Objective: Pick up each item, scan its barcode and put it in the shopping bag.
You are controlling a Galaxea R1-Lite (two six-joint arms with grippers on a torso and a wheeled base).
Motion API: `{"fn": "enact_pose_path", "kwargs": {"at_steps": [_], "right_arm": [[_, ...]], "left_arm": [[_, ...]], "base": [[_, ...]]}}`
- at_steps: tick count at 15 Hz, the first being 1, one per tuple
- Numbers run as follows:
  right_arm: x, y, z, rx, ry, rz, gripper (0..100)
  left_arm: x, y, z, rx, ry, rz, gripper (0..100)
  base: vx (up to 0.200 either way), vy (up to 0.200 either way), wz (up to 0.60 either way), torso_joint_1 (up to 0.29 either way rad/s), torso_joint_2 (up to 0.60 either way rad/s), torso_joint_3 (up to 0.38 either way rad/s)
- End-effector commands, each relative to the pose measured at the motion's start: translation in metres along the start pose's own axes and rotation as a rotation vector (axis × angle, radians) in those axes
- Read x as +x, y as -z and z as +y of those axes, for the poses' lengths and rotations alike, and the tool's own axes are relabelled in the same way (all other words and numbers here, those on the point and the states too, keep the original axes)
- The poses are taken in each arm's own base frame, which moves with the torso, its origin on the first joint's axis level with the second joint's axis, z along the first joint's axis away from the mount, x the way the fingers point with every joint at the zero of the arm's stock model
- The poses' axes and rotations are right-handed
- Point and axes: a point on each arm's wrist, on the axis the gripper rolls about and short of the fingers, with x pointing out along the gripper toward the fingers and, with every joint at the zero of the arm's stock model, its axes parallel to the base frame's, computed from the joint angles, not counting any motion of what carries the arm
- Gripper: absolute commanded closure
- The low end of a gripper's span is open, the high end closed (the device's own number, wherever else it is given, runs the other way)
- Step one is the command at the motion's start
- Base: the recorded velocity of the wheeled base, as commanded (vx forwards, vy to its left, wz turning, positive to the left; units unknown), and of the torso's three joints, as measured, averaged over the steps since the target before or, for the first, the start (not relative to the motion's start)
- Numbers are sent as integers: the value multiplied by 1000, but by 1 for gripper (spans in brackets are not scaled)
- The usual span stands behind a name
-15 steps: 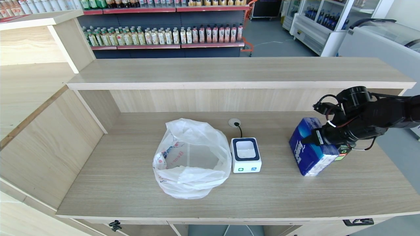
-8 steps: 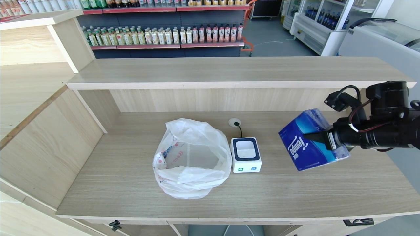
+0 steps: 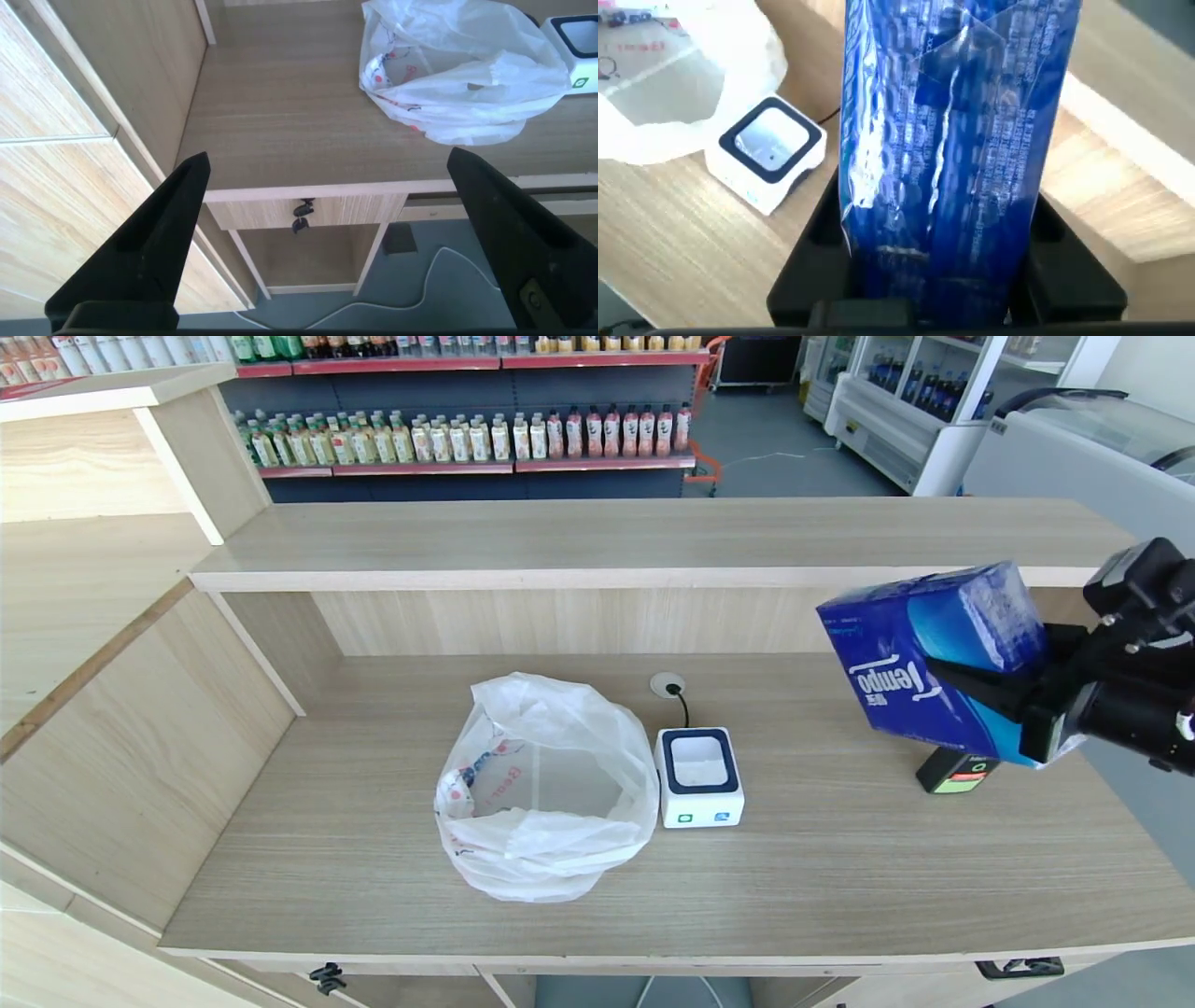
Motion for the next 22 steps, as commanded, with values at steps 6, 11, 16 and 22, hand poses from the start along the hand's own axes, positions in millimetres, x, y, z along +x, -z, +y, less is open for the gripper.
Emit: {"fn": "enact_pose_path", "kwargs": {"at_steps": [6,11,16,22], "right_arm": [[-13,-13,6,-255,-112,-328,100],[-11,-36,14,-443,-286,-671,100],[-28,-56,24,-531,-363,-840,100],[-33,-67,34,-580,-470,-966,100]], "left_arm": [[0,0,0,0,0,-1,0],[0,0,0,0,0,-1,0],[0,0,0,0,0,-1,0],[0,0,0,0,0,-1,0]], "base": [[0,0,0,0,0,0],[0,0,0,0,0,0],[0,0,0,0,0,0],[0,0,0,0,0,0]]}}
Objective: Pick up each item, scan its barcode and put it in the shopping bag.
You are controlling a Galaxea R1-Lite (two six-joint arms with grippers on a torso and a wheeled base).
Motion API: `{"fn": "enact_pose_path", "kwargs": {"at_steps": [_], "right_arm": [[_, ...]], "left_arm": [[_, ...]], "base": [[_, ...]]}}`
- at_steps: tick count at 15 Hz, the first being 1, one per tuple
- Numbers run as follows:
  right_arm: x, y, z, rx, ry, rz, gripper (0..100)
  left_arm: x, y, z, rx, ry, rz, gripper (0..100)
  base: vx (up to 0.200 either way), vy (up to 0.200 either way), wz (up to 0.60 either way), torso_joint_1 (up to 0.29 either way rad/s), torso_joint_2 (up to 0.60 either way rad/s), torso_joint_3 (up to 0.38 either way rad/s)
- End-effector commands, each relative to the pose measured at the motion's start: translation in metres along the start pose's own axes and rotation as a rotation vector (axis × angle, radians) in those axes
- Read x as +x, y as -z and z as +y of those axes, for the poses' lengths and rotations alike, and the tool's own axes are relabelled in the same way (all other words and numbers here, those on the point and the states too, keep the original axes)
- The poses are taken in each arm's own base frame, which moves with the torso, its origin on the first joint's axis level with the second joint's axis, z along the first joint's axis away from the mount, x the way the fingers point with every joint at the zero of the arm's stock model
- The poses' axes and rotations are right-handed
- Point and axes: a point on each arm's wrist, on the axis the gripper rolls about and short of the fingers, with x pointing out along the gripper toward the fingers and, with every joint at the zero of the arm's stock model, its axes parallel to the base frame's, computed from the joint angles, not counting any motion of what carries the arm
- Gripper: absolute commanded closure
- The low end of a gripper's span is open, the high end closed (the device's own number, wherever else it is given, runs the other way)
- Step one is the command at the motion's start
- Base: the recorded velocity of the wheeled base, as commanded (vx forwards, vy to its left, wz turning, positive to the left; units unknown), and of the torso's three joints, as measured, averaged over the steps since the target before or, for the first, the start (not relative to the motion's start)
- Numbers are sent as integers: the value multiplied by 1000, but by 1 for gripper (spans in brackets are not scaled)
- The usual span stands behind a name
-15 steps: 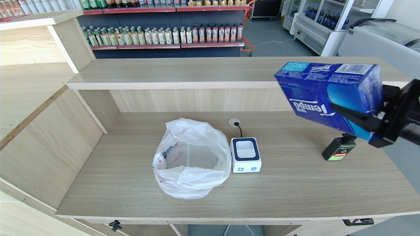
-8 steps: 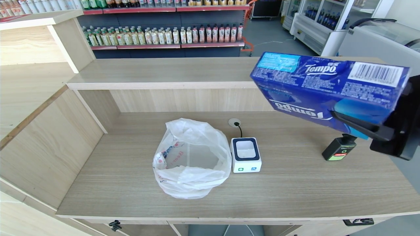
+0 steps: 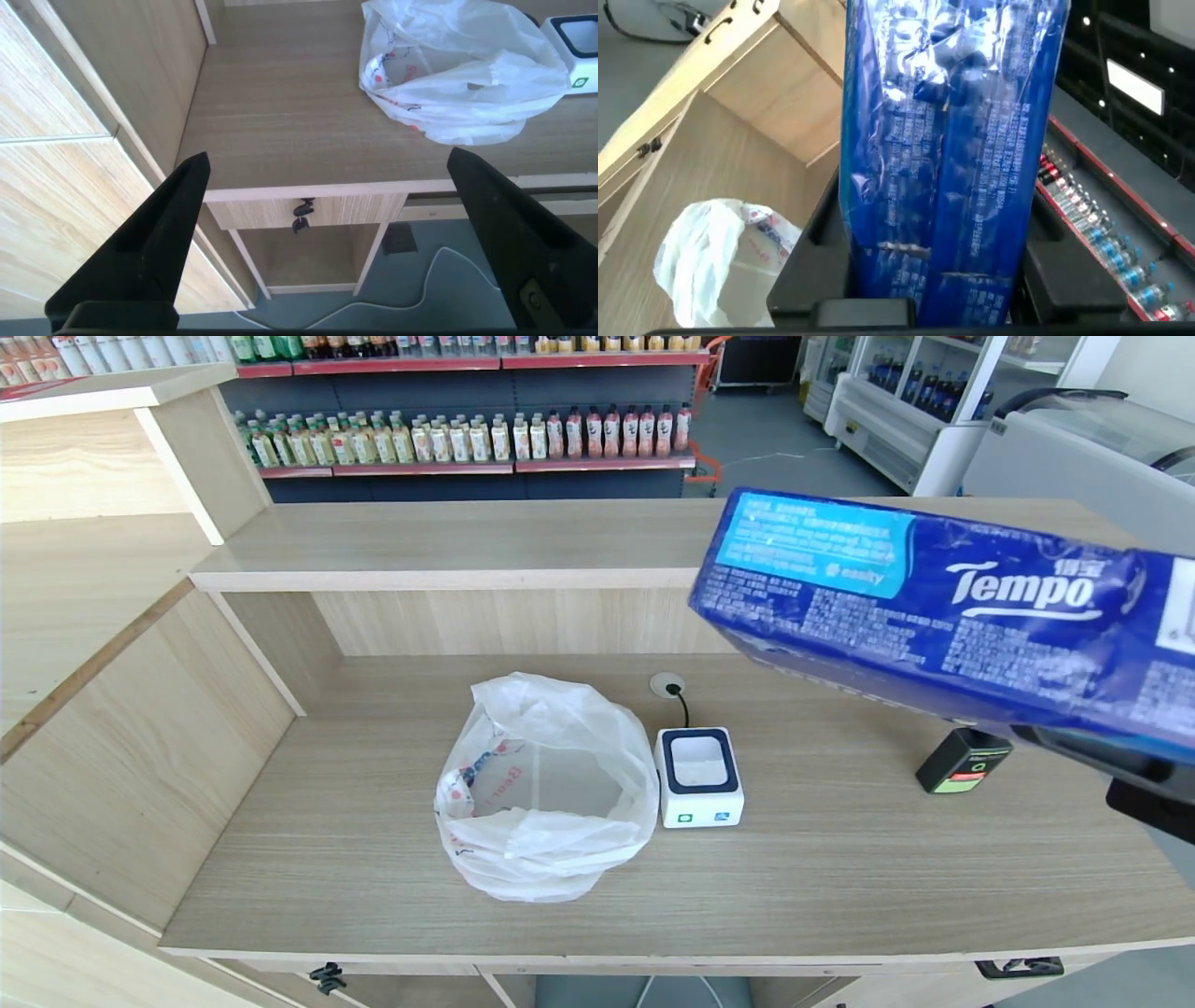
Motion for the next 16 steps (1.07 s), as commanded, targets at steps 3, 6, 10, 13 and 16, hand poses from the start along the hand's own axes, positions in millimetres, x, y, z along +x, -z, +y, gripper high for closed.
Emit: {"fn": "enact_pose_path", "kwargs": {"at_steps": [3,6,10,13,16], "right_arm": [[3,-6,-2,-22,-41,-63,100],[3,-10,-3,-30,-66,-91,100],[5,1,2,-24,-74,-83,100],[9,7,3,-22,-80,-92,100],[12,8,2,-26,-82,-108,100]], "left_arm": [[0,0,0,0,0,-1,0],[0,0,0,0,0,-1,0],[0,0,0,0,0,-1,0],[0,0,0,0,0,-1,0],[0,0,0,0,0,-1,0]], "base": [[0,0,0,0,0,0],[0,0,0,0,0,0],[0,0,0,0,0,0],[0,0,0,0,0,0],[0,0,0,0,0,0]]}}
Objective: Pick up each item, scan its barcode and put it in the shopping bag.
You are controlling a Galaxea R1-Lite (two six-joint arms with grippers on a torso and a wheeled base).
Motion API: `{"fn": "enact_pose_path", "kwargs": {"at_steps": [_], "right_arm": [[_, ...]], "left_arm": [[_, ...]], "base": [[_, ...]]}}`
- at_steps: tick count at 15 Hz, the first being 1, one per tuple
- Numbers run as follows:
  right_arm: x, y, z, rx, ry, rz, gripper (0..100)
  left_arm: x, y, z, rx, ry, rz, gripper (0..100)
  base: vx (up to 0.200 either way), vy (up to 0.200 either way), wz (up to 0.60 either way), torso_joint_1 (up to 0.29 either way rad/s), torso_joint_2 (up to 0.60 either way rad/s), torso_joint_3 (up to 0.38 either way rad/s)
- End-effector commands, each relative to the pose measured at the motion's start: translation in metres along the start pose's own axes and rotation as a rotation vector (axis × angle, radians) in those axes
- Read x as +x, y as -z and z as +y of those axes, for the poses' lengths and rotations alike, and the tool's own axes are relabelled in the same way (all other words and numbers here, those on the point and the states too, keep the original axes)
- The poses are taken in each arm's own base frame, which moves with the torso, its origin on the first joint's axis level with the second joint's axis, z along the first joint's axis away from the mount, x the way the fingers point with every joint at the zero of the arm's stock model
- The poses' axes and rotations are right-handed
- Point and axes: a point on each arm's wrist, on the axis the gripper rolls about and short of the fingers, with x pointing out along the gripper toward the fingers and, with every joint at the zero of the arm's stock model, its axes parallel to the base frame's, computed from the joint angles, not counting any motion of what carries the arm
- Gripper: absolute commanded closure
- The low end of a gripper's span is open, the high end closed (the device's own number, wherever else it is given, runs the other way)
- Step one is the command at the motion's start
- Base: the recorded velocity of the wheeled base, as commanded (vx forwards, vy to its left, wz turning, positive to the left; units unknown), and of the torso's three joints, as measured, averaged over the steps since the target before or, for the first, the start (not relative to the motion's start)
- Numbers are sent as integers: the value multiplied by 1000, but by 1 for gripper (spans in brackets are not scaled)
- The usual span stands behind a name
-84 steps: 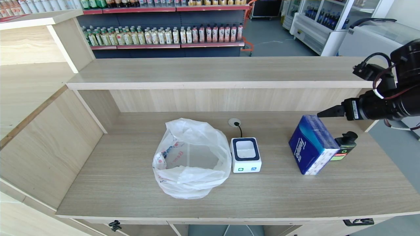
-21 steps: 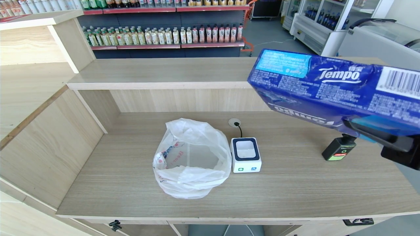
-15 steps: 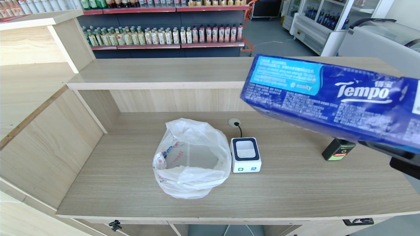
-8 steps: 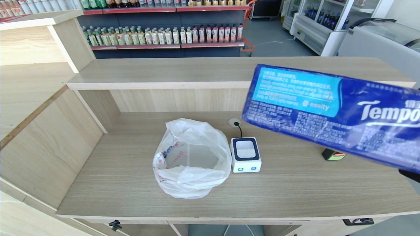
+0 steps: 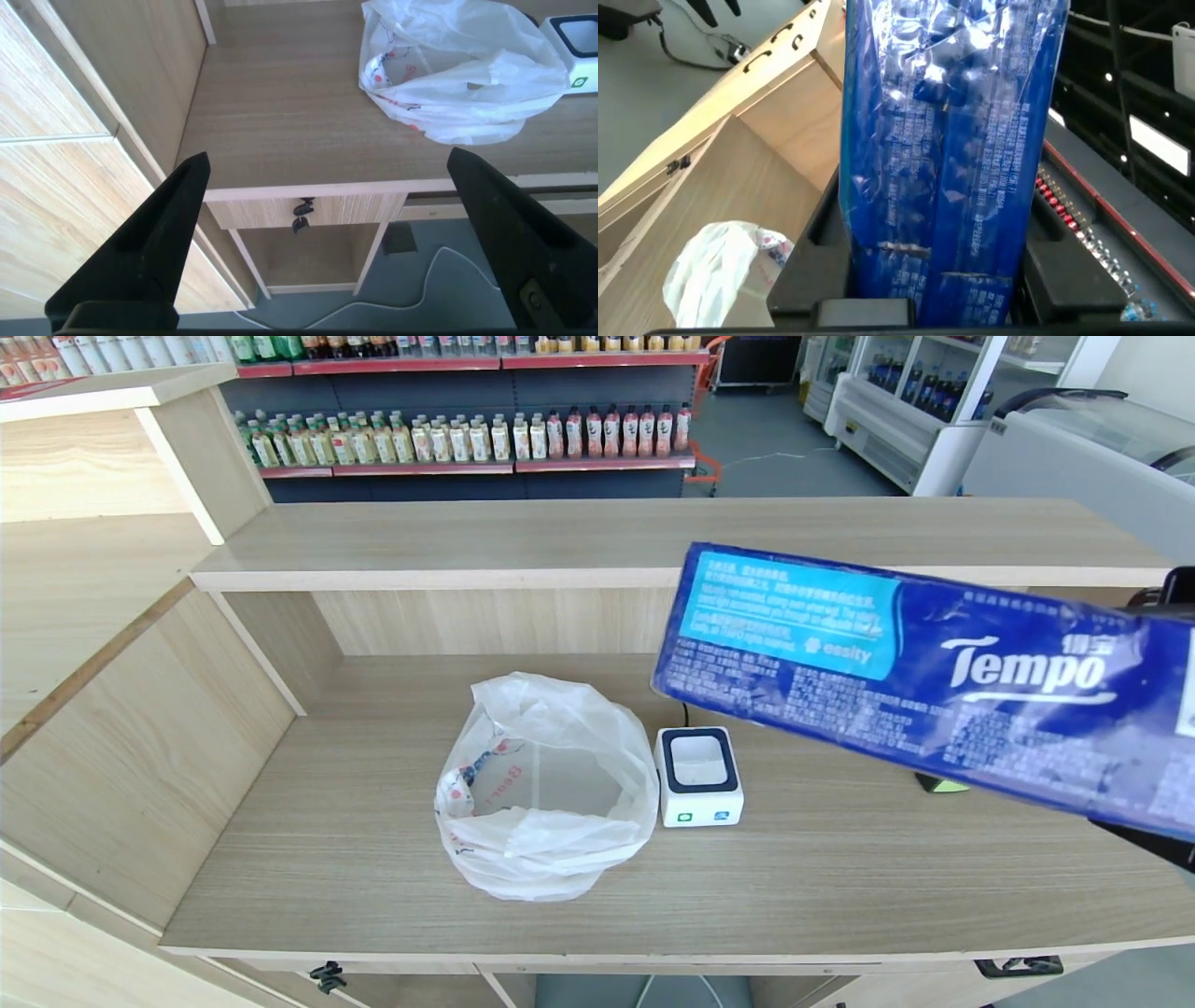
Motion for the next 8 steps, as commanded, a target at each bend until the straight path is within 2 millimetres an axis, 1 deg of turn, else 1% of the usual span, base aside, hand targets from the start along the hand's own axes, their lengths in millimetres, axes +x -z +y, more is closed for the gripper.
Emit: {"fn": "enact_pose_path", "kwargs": {"at_steps": [1,3,4,5,6,7,8], "right_arm": [[1,2,0,3,1,-1,100],[3,2,-9,-2,16,8,100],[6,0,-18,21,40,28,100],[7,-1,-20,64,56,63,100],[6,-1,-28,154,126,176,100],[8,-6,-39,269,164,220,100],[13,-7,-45,347,184,224,100]], "left_arm": [[0,0,0,0,0,-1,0],[0,0,0,0,0,-1,0],[0,0,0,0,0,-1,0],[0,0,0,0,0,-1,0],[0,0,0,0,0,-1,0],[0,0,0,0,0,-1,0],[0,0,0,0,0,-1,0]], "base": [[0,0,0,0,0,0],[0,0,0,0,0,0],[0,0,0,0,0,0],[0,0,0,0,0,0],[0,0,0,0,0,0],[0,0,0,0,0,0],[0,0,0,0,0,0]]}}
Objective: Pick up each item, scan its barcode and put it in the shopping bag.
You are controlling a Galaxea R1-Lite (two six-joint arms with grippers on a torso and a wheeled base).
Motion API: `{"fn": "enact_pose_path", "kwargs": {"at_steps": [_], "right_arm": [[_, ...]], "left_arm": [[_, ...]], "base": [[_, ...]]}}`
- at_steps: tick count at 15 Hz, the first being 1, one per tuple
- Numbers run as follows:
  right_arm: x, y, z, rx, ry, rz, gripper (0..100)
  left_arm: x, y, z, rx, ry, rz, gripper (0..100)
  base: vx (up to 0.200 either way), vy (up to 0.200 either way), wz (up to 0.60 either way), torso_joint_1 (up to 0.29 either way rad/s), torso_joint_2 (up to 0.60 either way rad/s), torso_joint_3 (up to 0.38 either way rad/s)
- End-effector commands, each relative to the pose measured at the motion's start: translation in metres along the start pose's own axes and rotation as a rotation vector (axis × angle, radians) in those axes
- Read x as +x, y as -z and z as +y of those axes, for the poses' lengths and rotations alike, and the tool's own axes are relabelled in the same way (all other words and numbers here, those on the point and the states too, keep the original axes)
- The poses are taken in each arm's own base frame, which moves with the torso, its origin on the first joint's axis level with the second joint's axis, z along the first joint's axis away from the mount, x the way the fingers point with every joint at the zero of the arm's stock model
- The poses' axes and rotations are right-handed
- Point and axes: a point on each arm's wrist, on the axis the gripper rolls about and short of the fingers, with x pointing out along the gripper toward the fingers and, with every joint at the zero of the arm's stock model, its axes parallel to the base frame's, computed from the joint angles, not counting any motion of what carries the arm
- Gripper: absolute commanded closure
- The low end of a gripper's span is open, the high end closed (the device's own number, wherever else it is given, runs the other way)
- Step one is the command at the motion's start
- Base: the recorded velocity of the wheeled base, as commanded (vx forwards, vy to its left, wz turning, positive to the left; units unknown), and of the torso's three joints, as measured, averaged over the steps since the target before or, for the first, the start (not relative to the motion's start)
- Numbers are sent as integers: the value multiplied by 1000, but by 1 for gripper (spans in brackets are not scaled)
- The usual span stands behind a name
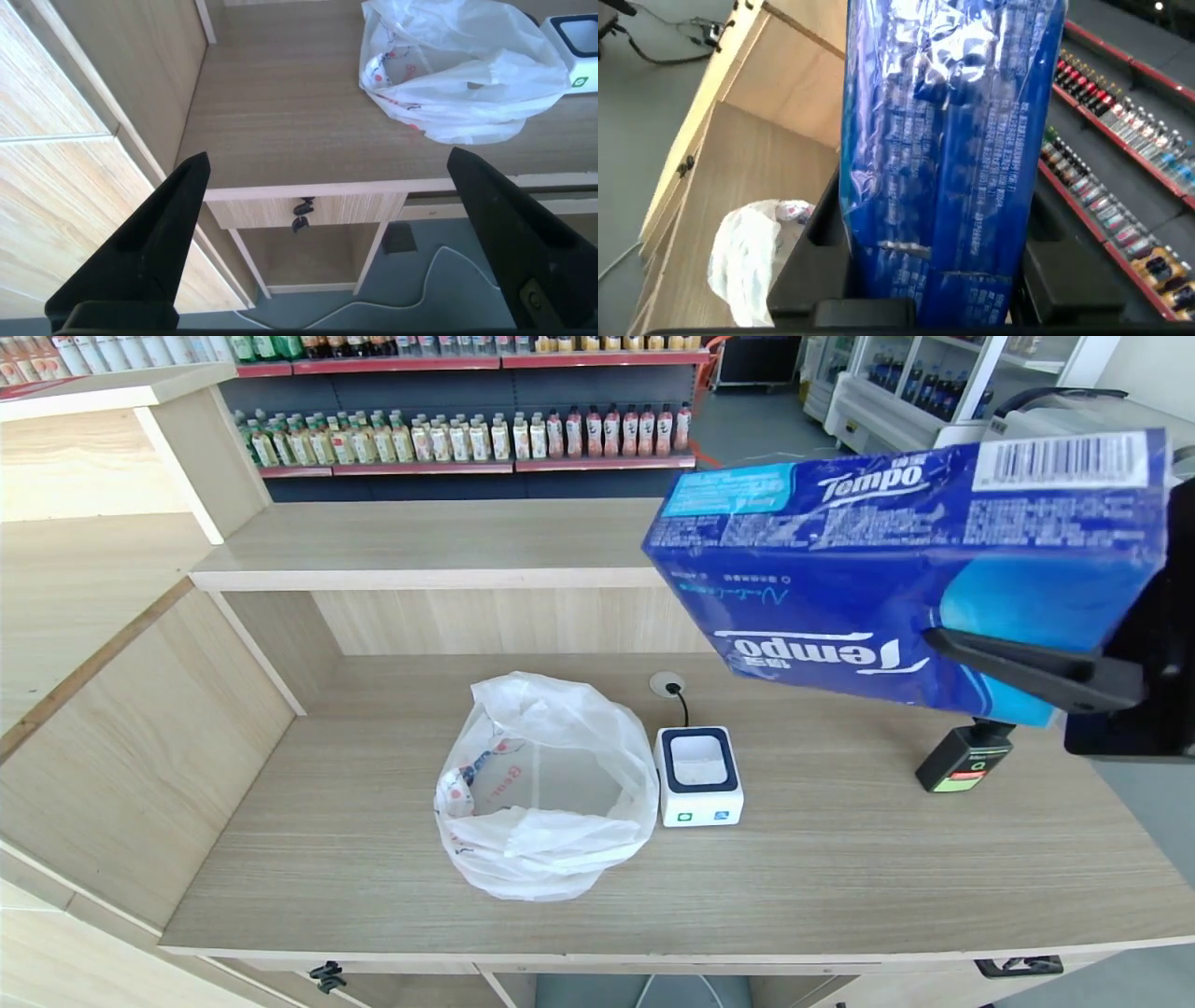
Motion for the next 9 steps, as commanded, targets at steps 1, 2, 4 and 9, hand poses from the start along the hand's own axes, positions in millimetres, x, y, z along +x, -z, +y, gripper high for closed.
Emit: {"fn": "enact_pose_path", "kwargs": {"at_steps": [1,2,4,9], "right_arm": [[6,-22,-14,68,59,-5,100],[6,-21,-14,149,87,8,100],[9,-17,-18,348,214,62,100],[17,-3,-10,804,449,184,100]], "left_arm": [[0,0,0,0,0,-1,0],[0,0,0,0,0,-1,0],[0,0,0,0,0,-1,0],[0,0,0,0,0,-1,0]], "base": [[0,0,0,0,0,0],[0,0,0,0,0,0],[0,0,0,0,0,0],[0,0,0,0,0,0]]}}
